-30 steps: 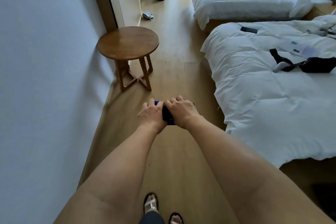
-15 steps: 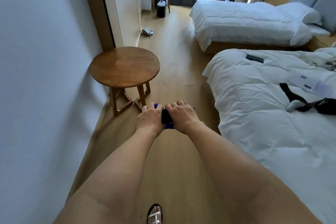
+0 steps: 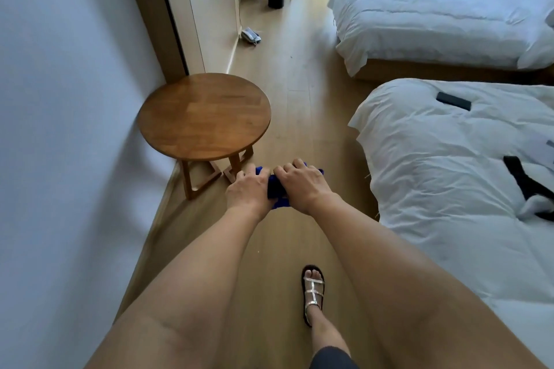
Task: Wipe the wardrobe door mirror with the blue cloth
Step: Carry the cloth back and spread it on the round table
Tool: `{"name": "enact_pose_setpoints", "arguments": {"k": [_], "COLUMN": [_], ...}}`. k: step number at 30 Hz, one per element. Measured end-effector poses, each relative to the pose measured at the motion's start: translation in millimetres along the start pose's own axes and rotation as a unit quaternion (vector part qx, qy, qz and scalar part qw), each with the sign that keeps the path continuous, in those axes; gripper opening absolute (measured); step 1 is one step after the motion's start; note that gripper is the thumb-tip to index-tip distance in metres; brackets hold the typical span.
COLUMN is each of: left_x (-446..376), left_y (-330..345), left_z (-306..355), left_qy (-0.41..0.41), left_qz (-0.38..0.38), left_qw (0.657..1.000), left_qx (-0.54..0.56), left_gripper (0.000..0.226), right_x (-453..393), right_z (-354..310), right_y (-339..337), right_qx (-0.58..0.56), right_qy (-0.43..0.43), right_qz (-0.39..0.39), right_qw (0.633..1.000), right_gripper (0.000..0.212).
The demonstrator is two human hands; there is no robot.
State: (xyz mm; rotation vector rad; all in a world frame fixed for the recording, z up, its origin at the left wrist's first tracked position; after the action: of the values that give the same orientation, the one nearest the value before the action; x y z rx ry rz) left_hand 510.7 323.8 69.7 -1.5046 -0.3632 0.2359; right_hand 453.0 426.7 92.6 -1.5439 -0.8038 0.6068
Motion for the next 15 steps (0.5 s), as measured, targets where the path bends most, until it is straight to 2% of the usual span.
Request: {"name": "enact_pose_setpoints", "arguments": {"k": [15], "left_x": [-239], "left_y": [-31], "left_z": [72], "left_qy": [-0.091], "left_qz": [-0.002], "left_qw": [0.995], "left_qx": [0.030], "left_gripper": [0.051], "right_x": [-198], "right_z": [181], "right_y": [-47], "right_qx": [0.007], "right_qy": [-0.085], "right_qz": [-0.013], "right_qw": [0.996], "right_gripper": [0.040]}}
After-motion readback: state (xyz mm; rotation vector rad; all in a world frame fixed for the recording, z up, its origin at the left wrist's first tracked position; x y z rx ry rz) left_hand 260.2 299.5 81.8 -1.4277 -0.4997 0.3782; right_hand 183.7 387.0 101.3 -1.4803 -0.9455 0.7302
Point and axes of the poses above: each hand's wrist, its own x-axis away from the middle knuckle, its own y-axis out of the palm, z = x × y, the point moved 2 cm from there along -x, towards the middle knuckle, and after that the axes turned 12 degrees about -x, right-handed, at the moved point
